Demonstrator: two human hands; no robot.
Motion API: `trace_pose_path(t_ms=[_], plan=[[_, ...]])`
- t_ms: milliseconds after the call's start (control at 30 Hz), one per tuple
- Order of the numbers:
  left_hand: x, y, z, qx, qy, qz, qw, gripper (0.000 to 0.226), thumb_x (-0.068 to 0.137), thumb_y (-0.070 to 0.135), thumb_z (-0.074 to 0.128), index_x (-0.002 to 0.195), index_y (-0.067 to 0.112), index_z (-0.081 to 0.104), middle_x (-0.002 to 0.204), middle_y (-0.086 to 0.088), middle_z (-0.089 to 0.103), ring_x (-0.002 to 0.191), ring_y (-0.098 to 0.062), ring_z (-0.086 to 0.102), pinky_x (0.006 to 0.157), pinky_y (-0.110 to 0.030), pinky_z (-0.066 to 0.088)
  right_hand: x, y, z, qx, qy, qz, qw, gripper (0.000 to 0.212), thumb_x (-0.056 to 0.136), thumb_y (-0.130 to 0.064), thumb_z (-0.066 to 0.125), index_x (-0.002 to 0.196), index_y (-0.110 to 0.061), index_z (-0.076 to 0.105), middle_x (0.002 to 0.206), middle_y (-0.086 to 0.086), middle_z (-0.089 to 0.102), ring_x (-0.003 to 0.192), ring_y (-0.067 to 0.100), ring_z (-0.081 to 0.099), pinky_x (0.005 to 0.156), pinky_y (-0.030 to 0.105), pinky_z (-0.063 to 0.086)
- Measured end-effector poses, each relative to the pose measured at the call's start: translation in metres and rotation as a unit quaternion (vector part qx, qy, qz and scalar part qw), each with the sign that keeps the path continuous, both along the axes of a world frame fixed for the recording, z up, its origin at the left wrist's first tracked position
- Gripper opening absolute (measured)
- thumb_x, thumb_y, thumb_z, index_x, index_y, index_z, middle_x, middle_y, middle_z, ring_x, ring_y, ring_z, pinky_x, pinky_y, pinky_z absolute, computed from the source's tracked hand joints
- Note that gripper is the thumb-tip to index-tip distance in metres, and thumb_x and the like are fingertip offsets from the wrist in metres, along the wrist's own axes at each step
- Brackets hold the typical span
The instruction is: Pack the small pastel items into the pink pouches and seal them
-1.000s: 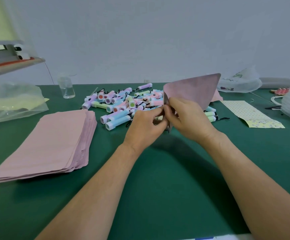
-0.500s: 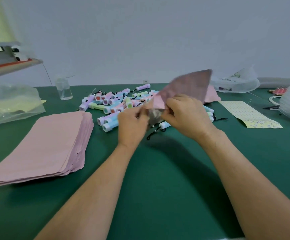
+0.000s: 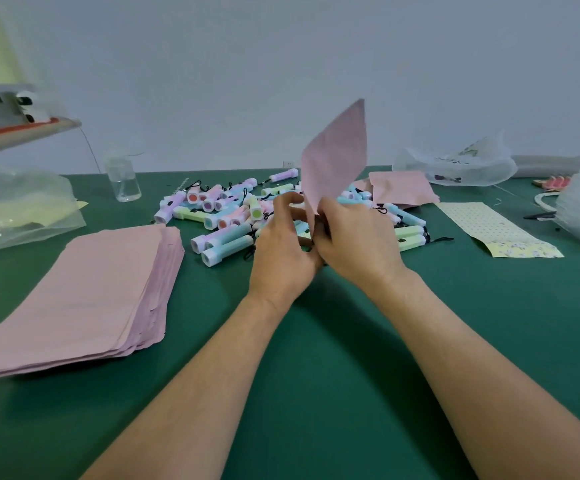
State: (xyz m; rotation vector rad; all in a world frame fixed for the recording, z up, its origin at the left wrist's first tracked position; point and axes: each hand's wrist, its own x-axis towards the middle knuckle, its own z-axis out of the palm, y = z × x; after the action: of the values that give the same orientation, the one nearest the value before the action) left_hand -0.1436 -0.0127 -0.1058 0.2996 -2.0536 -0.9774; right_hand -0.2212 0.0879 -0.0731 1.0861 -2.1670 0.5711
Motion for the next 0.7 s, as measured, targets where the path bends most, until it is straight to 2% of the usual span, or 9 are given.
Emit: trace_pose_path(t_ms=[100, 167, 200, 267, 367, 433, 533, 600, 700], plan=[[-0.004, 0.001, 0.001, -0.093, -0.012, 0.012, 0.996, 0.043, 0.088, 0.016, 0.065, 0.128, 0.019, 0.049, 0.104, 0.008, 0.060, 0.091, -0.020, 0.063, 0.074, -0.041, 0.056, 0.001, -0.006, 0.005, 0.005, 0.023, -0.019, 1.000, 0.018, 0.096, -0.028, 0.055, 0.084, -0.015, 0.051, 0.065, 0.003, 0.054, 0.058, 0.031, 0.044, 0.049, 0.033, 0.025], [-0.005, -0.001, 0.004, -0.069, 0.011, 0.034, 0.997, 0.020, 0.092, 0.017, 0.052, 0.111, 0.016, 0.058, 0.095, 0.006, 0.059, 0.088, -0.024, 0.058, 0.071, -0.036, 0.049, 0.001, -0.007, 0.004, 0.001, 0.016, -0.046, 0.999, 0.023, 0.096, -0.034, 0.056, 0.085, -0.015, 0.051, 0.067, 0.005, 0.060, 0.059, 0.032, 0.045, 0.049, 0.032, 0.024], [-0.006, -0.006, 0.004, -0.029, 0.024, 0.048, 0.998, 0.020, 0.092, 0.015, 0.051, 0.109, 0.014, 0.061, 0.095, 0.003, 0.063, 0.089, -0.025, 0.059, 0.073, -0.037, 0.049, 0.000, -0.005, 0.003, -0.005, 0.008, -0.063, 0.998, 0.023, 0.095, -0.036, 0.056, 0.086, -0.014, 0.053, 0.066, 0.006, 0.060, 0.059, 0.032, 0.047, 0.049, 0.032, 0.022], [-0.003, -0.020, 0.004, 0.034, 0.030, 0.087, 0.995, 0.029, 0.090, 0.005, 0.055, 0.114, 0.014, 0.069, 0.100, 0.001, 0.070, 0.093, -0.022, 0.063, 0.080, -0.040, 0.055, -0.001, -0.002, 0.002, -0.024, -0.017, -0.093, 0.995, 0.022, 0.092, -0.034, 0.053, 0.085, -0.013, 0.056, 0.062, 0.002, 0.054, 0.061, 0.034, 0.053, 0.049, 0.030, 0.018], [0.003, -0.025, -0.001, 0.040, 0.036, 0.131, 0.990, 0.013, 0.091, 0.017, 0.065, 0.100, 0.024, 0.070, 0.084, 0.013, 0.070, 0.074, -0.006, 0.063, 0.067, -0.029, 0.053, 0.005, -0.006, -0.001, -0.056, -0.045, -0.074, 0.995, 0.027, 0.092, -0.044, 0.052, 0.093, -0.017, 0.049, 0.069, -0.004, 0.057, 0.064, 0.032, 0.057, 0.050, 0.030, 0.024], [0.004, -0.016, -0.001, -0.007, 0.030, 0.125, 0.992, 0.005, 0.091, 0.024, 0.067, 0.093, 0.026, 0.063, 0.076, 0.012, 0.067, 0.068, -0.010, 0.062, 0.062, -0.034, 0.053, 0.013, -0.014, -0.002, -0.086, -0.074, -0.030, 0.993, 0.042, 0.094, -0.055, 0.051, 0.110, -0.017, 0.044, 0.086, -0.003, 0.064, 0.068, 0.032, 0.060, 0.052, 0.035, 0.034], [0.000, -0.009, -0.002, -0.069, 0.005, 0.130, 0.989, 0.012, 0.089, 0.022, 0.068, 0.090, 0.023, 0.056, 0.076, 0.003, 0.066, 0.071, -0.027, 0.062, 0.063, -0.044, 0.056, 0.014, -0.021, -0.005, -0.078, -0.107, -0.034, 0.991, 0.042, 0.097, -0.051, 0.049, 0.123, -0.017, 0.045, 0.091, 0.001, 0.070, 0.075, 0.034, 0.064, 0.057, 0.038, 0.041], [-0.001, -0.011, -0.002, -0.059, -0.034, 0.150, 0.986, 0.016, 0.095, 0.035, 0.065, 0.094, 0.022, 0.056, 0.078, 0.003, 0.068, 0.073, -0.028, 0.065, 0.066, -0.046, 0.058, 0.011, -0.021, -0.009, -0.044, -0.105, -0.055, 0.992, 0.029, 0.101, -0.045, 0.045, 0.109, -0.019, 0.055, 0.084, 0.003, 0.070, 0.073, 0.034, 0.062, 0.058, 0.037, 0.043], [0.000, -0.011, -0.002, -0.034, -0.050, 0.142, 0.988, 0.025, 0.100, 0.048, 0.061, 0.108, 0.026, 0.054, 0.082, 0.009, 0.070, 0.073, -0.022, 0.068, 0.069, -0.045, 0.059, 0.012, -0.021, -0.013, -0.018, -0.070, -0.053, 0.996, 0.025, 0.104, -0.036, 0.045, 0.088, -0.017, 0.049, 0.067, 0.001, 0.057, 0.059, 0.030, 0.048, 0.049, 0.032, 0.027]])
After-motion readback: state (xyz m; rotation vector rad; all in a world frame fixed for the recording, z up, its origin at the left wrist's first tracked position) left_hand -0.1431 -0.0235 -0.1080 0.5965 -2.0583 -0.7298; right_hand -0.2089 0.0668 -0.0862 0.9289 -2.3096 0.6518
